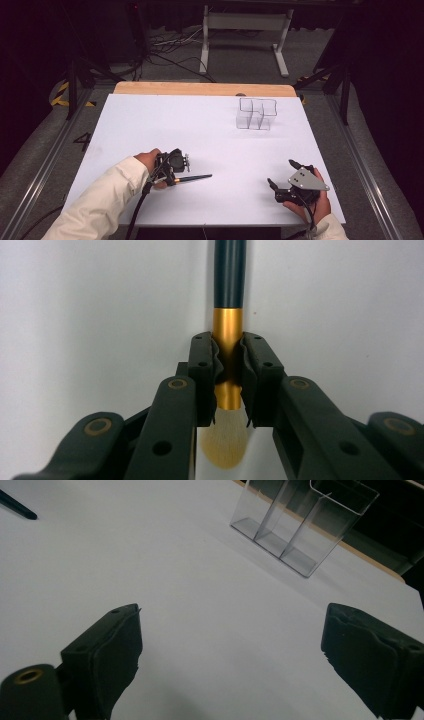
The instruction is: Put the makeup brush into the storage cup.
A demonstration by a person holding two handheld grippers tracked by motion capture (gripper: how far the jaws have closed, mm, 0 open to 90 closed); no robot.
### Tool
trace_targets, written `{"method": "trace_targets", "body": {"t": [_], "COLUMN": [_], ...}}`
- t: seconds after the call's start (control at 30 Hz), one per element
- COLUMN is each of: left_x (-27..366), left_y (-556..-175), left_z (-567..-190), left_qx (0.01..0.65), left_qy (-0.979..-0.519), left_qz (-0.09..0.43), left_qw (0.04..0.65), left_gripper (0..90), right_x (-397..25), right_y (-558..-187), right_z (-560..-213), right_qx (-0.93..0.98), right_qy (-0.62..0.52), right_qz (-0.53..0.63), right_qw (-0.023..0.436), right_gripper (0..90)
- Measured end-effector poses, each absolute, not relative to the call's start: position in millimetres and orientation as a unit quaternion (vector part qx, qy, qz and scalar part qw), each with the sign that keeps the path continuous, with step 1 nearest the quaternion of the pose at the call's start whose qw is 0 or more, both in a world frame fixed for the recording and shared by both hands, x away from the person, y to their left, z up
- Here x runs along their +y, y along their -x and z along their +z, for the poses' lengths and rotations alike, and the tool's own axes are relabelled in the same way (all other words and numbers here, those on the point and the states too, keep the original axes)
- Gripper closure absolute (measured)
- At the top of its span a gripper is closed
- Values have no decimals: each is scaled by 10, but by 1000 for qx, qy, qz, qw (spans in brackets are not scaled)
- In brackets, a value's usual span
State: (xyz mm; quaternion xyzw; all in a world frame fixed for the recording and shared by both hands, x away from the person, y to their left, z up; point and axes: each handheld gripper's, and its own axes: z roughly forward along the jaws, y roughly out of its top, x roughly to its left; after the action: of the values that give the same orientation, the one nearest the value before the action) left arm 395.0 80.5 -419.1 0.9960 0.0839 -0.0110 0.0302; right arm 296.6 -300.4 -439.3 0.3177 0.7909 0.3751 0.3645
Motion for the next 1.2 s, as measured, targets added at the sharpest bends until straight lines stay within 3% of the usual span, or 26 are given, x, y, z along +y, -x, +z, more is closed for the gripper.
{"method": "trace_targets", "body": {"t": [0.5, 1.2], "left_x": [650, 317], "left_y": [-4070, -4135], "left_z": [-4002, -3838], "left_qx": [82, 67], "left_qy": [-996, -996], "left_qz": [2, 1], "left_qw": [31, 55], "left_gripper": [768, 767], "right_x": [-2754, -1961], "right_y": [-2976, -3060], "right_z": [-4372, -4438], "right_qx": [801, 821], "right_qy": [-269, -143], "right_qz": [347, 283], "right_qw": [408, 475], "right_gripper": [135, 191]}}
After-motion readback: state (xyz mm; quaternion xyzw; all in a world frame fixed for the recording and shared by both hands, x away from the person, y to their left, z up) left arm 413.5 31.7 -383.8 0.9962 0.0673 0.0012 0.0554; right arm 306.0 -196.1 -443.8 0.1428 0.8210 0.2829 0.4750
